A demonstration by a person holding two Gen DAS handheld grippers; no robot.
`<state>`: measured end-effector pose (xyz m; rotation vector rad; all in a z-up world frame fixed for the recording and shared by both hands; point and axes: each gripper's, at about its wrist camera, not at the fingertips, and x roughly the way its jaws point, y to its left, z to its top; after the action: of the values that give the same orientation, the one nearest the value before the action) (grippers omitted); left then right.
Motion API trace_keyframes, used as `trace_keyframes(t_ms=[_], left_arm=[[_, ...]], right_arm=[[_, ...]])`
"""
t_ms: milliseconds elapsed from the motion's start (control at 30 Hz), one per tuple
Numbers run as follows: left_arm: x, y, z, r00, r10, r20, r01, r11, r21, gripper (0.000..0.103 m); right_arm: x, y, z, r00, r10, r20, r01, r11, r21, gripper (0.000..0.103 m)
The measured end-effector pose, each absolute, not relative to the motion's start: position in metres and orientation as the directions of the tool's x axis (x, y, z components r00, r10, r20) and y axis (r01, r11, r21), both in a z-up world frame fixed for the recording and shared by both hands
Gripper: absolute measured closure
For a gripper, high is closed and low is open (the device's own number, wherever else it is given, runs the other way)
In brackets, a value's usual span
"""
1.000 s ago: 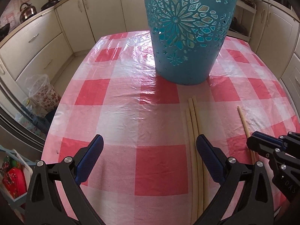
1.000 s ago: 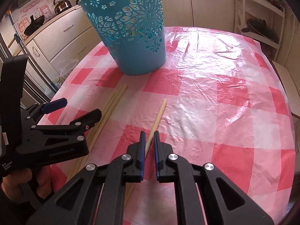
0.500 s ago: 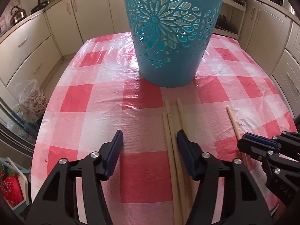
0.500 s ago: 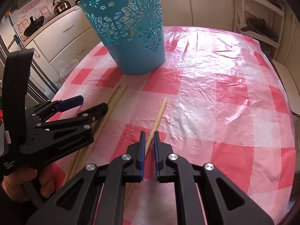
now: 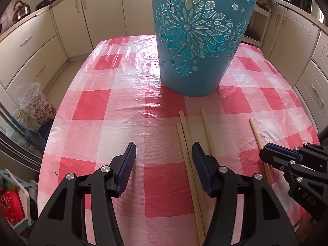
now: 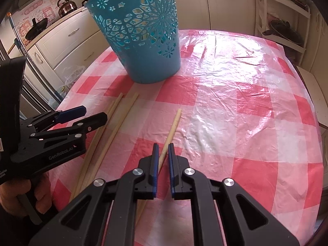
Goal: Organize utensils
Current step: 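Move the left tool to the stick bundle and close on one stick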
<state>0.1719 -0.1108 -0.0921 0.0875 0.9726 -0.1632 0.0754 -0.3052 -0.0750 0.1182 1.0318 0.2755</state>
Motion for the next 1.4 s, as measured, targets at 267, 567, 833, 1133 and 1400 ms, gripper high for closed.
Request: trace_keyframes(t_ms=[267, 567, 833, 1133, 1400], left_arm=[[0.173, -0.108, -0.092, 0.553, -0.069, -0.830, 0.154, 0.988, 0.020, 0.048], [0.172, -0.114, -0.098, 0.548, -0.049, -0.835, 0.154, 0.987, 0.043, 0.048], [0.171, -0.123, -0.096, 0.540, -0.125, -0.832, 0.245, 0.969, 0.014, 0.087], [0.173, -0.121, -0.094, 0.506, -0.163, -0.847, 0.328, 0.944, 0.015, 0.095], [0.171, -0.119, -0.094, 0.533, -0.109, -0.839, 0.317, 0.945, 0.078, 0.086]], right_arm=[[0.075, -0.305, -0.075, 0.483, 0.281, -0.829, -0.169, 0.959, 0.226, 0.093], [0.075, -0.305, -0.075, 0.483, 0.282, -0.829, -0.169, 0.959, 0.227, 0.093], [0.076, -0.305, -0.075, 0.484, 0.283, -0.828, -0.169, 0.959, 0.228, 0.093], [0.075, -0.305, -0.075, 0.485, 0.283, -0.828, -0.169, 0.959, 0.229, 0.093], [0.076, -0.304, -0.074, 0.490, 0.277, -0.826, -0.173, 0.960, 0.219, 0.092]])
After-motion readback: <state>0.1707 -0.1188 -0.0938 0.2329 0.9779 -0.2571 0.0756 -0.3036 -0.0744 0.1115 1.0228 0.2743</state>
